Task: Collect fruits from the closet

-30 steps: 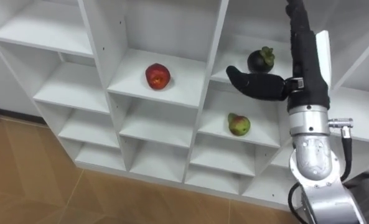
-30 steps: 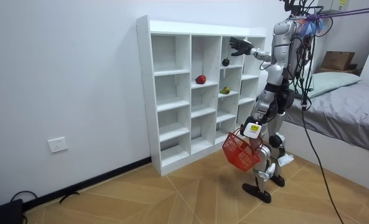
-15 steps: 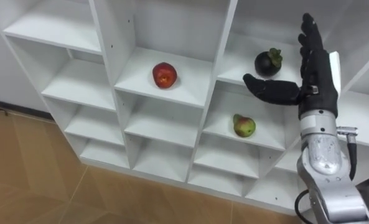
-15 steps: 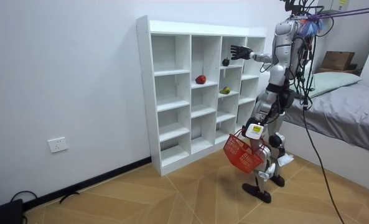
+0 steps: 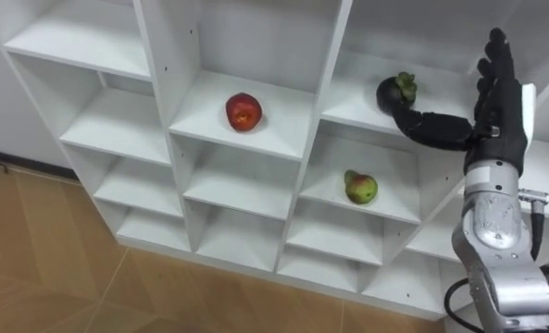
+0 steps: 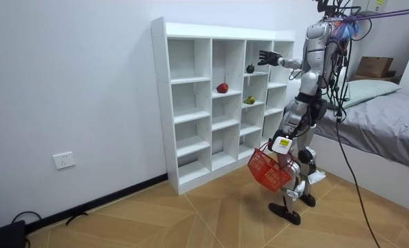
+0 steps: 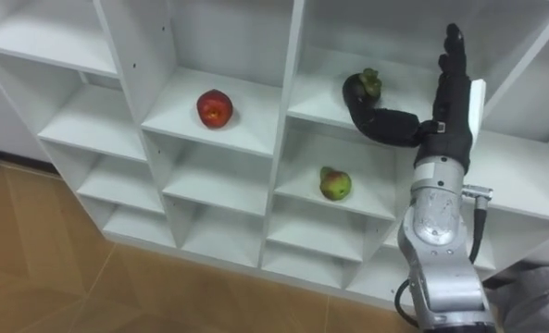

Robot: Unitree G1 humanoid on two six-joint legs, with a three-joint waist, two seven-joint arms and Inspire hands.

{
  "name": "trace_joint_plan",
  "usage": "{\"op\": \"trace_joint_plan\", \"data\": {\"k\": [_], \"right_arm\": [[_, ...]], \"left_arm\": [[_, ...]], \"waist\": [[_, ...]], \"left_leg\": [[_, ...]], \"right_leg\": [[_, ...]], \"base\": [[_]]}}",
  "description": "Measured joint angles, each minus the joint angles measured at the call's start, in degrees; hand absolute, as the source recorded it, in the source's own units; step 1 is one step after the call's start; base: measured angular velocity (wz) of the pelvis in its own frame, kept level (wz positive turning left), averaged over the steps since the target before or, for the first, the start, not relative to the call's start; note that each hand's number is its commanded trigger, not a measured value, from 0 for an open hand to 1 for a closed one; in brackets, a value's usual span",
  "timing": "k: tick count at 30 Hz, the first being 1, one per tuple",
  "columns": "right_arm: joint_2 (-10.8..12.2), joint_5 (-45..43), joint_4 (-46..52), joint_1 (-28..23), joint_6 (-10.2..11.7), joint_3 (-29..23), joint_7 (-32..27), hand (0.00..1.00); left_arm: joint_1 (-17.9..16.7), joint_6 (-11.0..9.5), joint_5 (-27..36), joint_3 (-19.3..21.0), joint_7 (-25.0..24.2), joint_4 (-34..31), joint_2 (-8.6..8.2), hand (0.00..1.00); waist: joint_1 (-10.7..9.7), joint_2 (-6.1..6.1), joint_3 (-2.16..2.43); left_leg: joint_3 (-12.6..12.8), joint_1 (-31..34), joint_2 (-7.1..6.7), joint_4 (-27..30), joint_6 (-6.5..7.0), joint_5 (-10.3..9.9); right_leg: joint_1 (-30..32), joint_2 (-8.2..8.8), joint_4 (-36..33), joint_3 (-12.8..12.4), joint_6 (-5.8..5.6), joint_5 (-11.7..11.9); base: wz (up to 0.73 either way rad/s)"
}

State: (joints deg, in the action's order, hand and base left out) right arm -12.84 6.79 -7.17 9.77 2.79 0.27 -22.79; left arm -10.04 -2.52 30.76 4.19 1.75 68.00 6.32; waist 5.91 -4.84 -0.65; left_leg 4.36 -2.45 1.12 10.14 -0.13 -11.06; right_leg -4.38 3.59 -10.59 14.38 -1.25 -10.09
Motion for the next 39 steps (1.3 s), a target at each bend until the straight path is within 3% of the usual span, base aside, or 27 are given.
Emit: {"op": "trace_joint_plan", "data": {"k": [11, 17, 32, 39], "right_arm": [[-0.6, 0.2, -4.5, 2.6, 0.0, 0.2, -2.1, 0.0], [-1.0, 3.0, -8.6, 3.9, -1.6, 0.8, -1.6, 0.0], [-1.0, 6.6, -17.9, 11.6, -2.9, 3.0, -0.5, 0.0], [-1.0, 6.1, -20.9, 12.9, -2.9, 3.6, -1.7, 0.0]], "left_arm": [[-1.1, 0.5, 0.0, -1.0, -0.1, -1.8, 0.24, 1.0], [-1.2, 2.1, -0.5, -1.1, -0.1, -3.4, 0.87, 1.0], [-1.9, 4.7, -0.5, -1.0, 0.4, -3.6, 1.53, 1.0], [-1.8, 4.7, -0.5, -1.0, 0.4, -3.7, 1.67, 1.0]], "waist": [[0.4, -0.08, 0.06], [0.9, -0.61, 0.5], [3.1, -0.33, 0.22], [4.4, -1.04, -0.02]], "left_leg": [[-1.7, 0.1, -0.11, 0.4, -0.07, 0.1], [-3.1, 0.9, -0.46, 0.6, 0.01, 0.5], [-4.0, 2.9, -0.77, 1.2, 0.01, 1.0], [-4.2, 3.3, -0.77, 1.2, 0.01, 1.0]], "right_leg": [[-0.5, 0.06, 0.0, 1.5, 0.0, 0.0], [-0.5, 0.38, 0.0, 3.0, 0.0, 0.0], [0.9, 0.49, -0.1, 3.2, 0.05, 0.0], [1.3, 0.51, -0.1, 3.2, 0.05, 0.0]], "base": [[0.07], [0.12], [0.03], [0.0]]}}
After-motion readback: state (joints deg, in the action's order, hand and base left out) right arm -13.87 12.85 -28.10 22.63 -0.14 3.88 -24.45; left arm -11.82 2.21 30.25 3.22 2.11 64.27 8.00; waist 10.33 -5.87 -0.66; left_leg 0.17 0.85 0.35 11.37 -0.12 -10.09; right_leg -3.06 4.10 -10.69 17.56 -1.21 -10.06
